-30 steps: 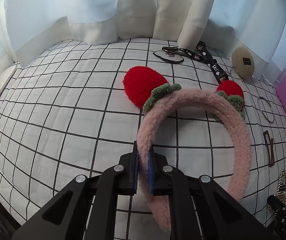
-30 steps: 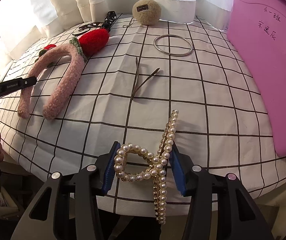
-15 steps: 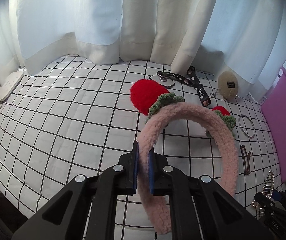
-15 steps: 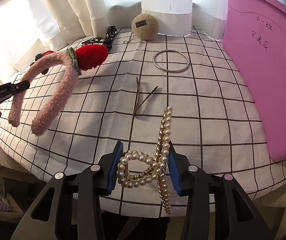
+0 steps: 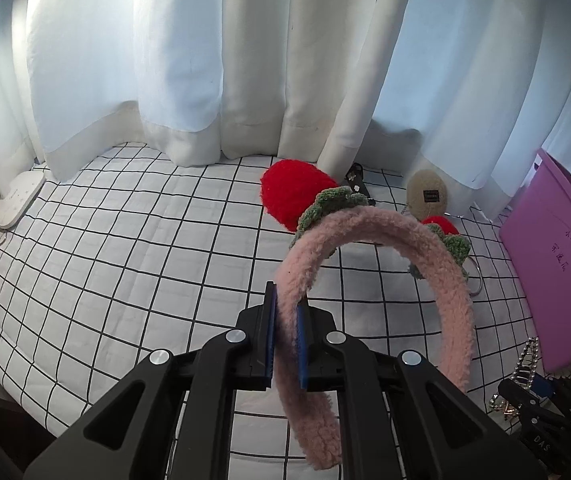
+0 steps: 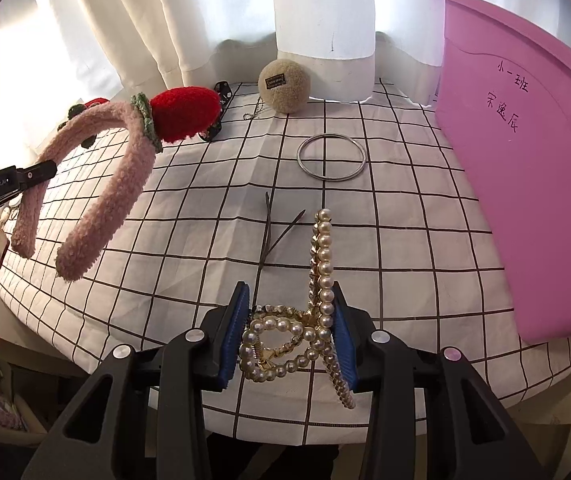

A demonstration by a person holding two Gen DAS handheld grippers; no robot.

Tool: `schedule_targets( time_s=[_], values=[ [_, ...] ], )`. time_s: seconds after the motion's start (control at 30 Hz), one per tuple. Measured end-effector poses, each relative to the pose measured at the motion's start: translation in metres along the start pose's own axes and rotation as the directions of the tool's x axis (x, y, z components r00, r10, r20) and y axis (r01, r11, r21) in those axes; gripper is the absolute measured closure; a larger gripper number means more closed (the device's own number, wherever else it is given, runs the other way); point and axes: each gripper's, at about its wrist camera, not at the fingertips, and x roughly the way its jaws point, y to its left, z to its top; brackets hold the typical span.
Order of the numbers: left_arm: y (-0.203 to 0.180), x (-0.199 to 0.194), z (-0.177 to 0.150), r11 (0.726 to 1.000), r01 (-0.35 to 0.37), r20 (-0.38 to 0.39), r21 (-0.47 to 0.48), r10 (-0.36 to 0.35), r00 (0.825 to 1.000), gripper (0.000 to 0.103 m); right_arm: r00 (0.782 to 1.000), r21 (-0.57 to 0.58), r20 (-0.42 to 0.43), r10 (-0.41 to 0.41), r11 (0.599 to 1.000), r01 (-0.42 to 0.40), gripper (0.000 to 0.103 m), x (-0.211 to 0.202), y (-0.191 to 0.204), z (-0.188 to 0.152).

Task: Organize jewelry
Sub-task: 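Carry the pink headband and pearl clip into the pink tub and release both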

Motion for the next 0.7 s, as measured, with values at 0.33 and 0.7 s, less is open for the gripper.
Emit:
schedule_targets(
  time_s=[0.33,0.7],
  values=[
    [-0.009,-0.013,0.007,1.0,0.001,0.033,0.031,-0.002,0.999,0.094,0.998,0.0,0.061,-0.002,1.0,0.002,0.064,-0.019,-0.002,0.012],
    [-0.041,-0.036,0.03,0.996,0.047,0.089,0.079,-0.055,0.995,0.094,0.978,0.028,0.21,-0.002,1.0,-0.004,0.064,-0.077,-0.014,0.042]
  ],
)
